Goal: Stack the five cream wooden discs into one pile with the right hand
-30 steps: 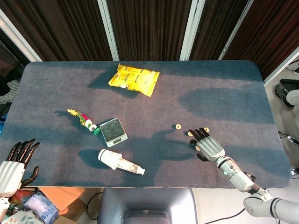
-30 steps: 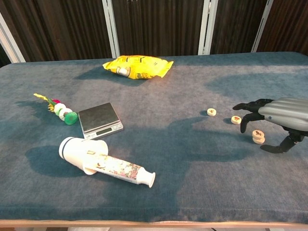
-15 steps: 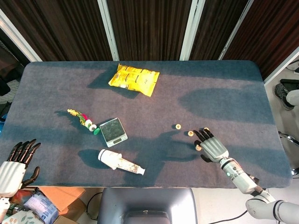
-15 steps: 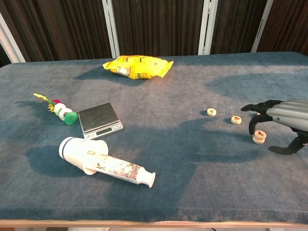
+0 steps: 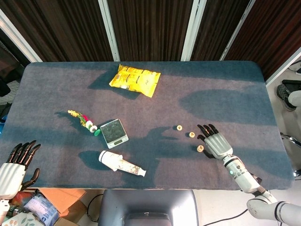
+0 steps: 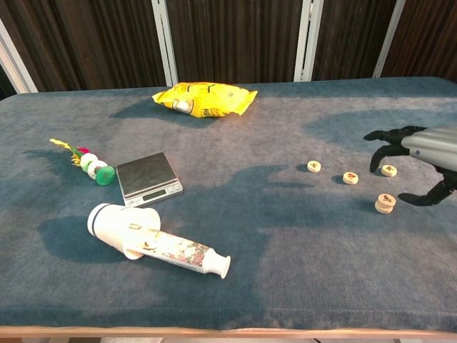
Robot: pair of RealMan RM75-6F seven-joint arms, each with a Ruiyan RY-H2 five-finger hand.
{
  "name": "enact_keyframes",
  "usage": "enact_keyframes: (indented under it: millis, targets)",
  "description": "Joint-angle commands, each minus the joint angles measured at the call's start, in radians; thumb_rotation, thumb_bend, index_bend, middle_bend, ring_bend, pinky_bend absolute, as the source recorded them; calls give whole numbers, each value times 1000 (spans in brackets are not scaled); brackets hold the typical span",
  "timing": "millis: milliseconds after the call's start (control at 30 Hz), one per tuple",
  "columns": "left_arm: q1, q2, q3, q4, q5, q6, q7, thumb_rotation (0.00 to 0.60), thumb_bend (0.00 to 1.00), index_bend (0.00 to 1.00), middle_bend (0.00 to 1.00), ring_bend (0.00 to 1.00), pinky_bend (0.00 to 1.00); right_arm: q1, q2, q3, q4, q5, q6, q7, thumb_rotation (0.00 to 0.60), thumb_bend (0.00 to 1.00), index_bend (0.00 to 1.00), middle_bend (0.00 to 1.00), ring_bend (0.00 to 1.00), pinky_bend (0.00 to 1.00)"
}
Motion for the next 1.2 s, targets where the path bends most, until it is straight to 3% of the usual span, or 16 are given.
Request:
enact_keyframes:
  millis: [33, 200, 500, 1200]
  targets:
    - [0, 0, -1, 0, -2, 0, -1, 600, 504, 0, 0, 0, 0, 9, -23, 50, 62, 48, 12, -3, 600, 464, 405, 3, 0, 0]
    - [-1, 0, -2, 0, -3, -1, -3, 600, 503, 0, 0, 0, 0, 42, -60, 83, 153, 110, -54, -31, 600, 462, 421, 3, 0, 0]
    - [-4, -1, -4, 0, -10, -10, 0, 600, 504, 0, 0, 0, 0, 79, -140, 82, 284, 153, -142, -56, 600, 462, 447, 4, 0, 0]
    - [-4, 0, -6, -1, -15, -11, -1, 600, 504, 0, 0, 0, 0, 104, -203, 89, 382, 157, -177, -27, 600, 462, 602, 10, 0, 0]
